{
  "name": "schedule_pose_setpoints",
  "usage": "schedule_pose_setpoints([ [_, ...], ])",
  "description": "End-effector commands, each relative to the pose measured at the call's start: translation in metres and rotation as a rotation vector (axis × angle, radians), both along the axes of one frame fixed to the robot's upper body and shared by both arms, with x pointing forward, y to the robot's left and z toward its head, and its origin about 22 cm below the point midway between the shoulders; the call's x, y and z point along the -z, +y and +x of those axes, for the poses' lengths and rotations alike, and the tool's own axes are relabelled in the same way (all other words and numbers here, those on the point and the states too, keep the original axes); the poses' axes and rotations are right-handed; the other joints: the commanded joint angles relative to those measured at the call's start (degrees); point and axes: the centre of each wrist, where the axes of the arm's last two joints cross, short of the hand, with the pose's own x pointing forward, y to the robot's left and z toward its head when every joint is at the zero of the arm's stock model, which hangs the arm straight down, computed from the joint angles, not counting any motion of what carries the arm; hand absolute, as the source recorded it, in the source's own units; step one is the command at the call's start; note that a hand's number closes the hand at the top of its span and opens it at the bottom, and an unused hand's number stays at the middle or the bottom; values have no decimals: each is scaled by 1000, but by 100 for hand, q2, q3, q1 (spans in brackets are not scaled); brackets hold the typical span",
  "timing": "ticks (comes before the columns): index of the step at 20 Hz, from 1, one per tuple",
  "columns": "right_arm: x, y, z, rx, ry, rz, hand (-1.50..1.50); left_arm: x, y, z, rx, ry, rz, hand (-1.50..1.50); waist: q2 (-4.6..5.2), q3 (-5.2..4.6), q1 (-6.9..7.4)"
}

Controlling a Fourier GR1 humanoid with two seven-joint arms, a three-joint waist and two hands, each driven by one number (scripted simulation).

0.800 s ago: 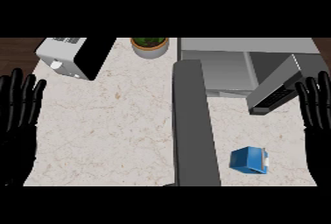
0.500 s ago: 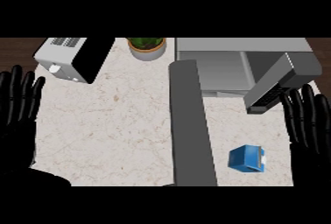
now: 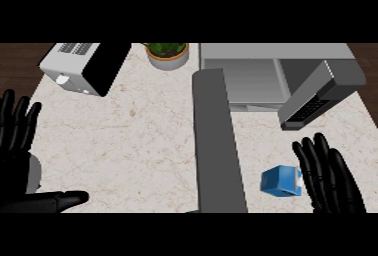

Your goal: Pick up the milk, place it into the microwave and close the microwave

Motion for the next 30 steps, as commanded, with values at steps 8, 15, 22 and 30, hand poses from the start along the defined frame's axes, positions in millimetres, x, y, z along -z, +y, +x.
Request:
schedule_pose_setpoints([
  [8,8,-7,-21,165,47,-76,-150,0,19,-55,12,17,-3,-150,-6,2,17],
  [15,52,-8,-28,134,117,-72,-150,-6,34,-65,27,24,-10,-150,-2,9,-12],
  [22,67,-32,7,226,153,-40,-150,-3,45,-77,4,1,-21,-150,11,7,22],
  [30,130,-75,5,320,202,-72,-150,5,50,-91,24,41,-9,-150,9,8,18],
])
